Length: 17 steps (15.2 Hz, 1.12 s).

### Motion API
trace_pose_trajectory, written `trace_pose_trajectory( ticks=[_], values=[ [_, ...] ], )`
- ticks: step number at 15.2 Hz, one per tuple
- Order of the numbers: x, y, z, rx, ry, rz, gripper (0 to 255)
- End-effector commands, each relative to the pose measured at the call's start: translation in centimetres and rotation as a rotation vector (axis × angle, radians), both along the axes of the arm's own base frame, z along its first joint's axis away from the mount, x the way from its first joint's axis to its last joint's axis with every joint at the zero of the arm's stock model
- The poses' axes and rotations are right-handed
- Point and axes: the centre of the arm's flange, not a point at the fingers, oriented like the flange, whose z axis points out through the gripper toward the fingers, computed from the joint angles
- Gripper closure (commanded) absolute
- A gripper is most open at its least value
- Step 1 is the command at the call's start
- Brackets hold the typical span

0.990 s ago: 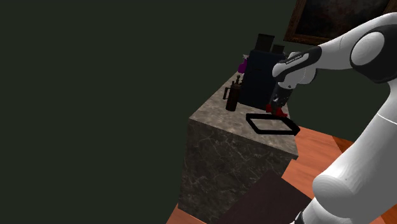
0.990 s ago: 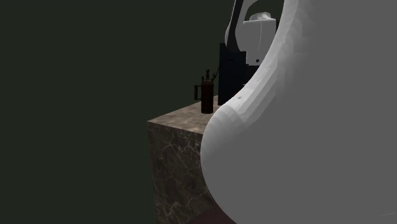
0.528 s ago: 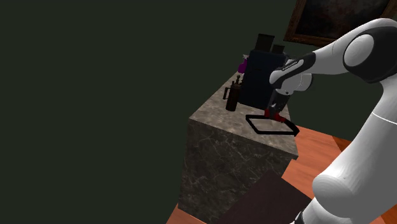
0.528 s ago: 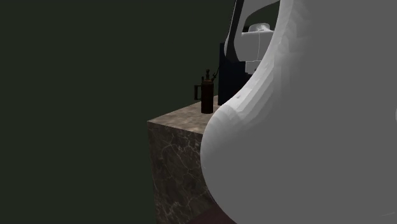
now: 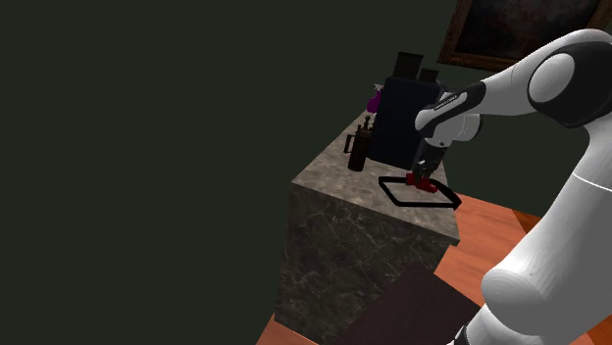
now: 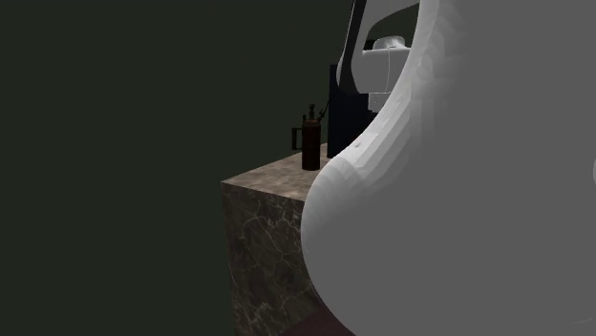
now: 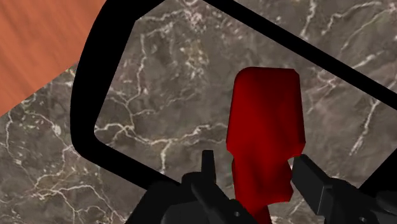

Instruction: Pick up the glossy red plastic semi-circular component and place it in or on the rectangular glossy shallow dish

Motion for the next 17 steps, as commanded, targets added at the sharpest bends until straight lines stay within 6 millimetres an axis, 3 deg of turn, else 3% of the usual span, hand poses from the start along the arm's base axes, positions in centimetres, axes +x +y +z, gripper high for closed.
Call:
trace_pose_trajectory(
  ticks=[1, 5, 9, 17],
  values=[
    [0.0, 0.0, 0.0, 0.0, 0.0, 0.0, 0],
    [0.0, 0.0, 0.0, 0.0, 0.0, 0.0, 0],
    [-0.1, 0.4, 5.0, 0.0, 0.0, 0.0, 0],
    [-0.1, 0.4, 5.0, 0.0, 0.0, 0.0, 0]
  ],
)
